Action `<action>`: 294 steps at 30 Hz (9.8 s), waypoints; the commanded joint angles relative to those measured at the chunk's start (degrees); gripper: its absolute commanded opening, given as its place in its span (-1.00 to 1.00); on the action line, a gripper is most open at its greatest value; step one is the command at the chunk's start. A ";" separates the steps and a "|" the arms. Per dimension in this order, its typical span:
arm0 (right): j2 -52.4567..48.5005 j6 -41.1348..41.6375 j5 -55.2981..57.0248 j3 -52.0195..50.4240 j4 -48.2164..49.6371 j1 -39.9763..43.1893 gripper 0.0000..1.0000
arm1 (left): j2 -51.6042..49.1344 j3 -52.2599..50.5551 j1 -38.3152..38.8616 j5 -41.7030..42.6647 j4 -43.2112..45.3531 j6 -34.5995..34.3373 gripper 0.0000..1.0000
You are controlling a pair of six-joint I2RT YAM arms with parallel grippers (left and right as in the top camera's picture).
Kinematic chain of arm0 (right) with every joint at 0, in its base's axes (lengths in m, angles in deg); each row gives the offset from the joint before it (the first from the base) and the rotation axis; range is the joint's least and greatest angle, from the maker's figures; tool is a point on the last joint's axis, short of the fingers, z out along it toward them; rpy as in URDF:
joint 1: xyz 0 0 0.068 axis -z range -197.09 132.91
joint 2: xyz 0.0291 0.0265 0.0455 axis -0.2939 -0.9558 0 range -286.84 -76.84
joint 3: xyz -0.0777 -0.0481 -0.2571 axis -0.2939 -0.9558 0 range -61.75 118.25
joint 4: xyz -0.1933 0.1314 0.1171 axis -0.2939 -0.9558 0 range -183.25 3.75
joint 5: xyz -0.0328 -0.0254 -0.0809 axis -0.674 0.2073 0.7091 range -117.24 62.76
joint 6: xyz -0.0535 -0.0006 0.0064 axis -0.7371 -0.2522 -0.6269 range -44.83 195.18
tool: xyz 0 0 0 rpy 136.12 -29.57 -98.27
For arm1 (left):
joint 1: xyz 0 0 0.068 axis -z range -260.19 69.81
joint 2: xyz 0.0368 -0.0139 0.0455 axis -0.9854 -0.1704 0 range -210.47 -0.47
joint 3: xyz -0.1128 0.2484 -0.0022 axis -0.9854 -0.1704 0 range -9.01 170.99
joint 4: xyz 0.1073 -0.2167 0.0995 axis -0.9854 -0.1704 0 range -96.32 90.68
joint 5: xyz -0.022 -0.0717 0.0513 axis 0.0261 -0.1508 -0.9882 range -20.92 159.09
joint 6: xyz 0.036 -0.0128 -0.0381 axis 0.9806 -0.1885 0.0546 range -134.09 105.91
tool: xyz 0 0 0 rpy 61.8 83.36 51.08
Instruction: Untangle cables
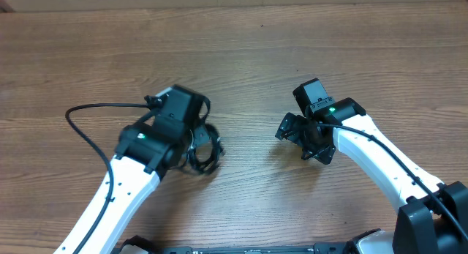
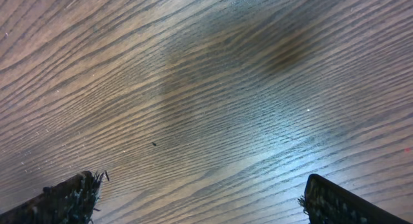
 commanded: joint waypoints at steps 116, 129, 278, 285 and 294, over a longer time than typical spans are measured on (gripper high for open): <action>1.31 22.12 -12.81 1.36 2.51 -10.54 1.00 | -14.21 -3.89 -3.52 3.65 10.58 -15.65 -0.92; 1.31 22.12 -12.81 1.36 2.51 -10.54 1.00 | -13.46 1.55 -4.39 4.35 4.24 -11.67 -0.92; 1.18 32.76 -15.93 1.27 15.17 -14.86 0.27 | -15.32 -14.71 -16.26 33.90 21.33 -52.22 -0.92; -0.28 32.79 -5.40 -0.28 15.69 -18.99 0.07 | -15.34 -14.73 -16.26 34.86 21.31 -53.46 -0.91; -2.23 28.04 7.87 -1.62 18.45 -23.30 -0.03 | -15.34 -14.73 -16.26 35.76 21.31 -53.42 -0.92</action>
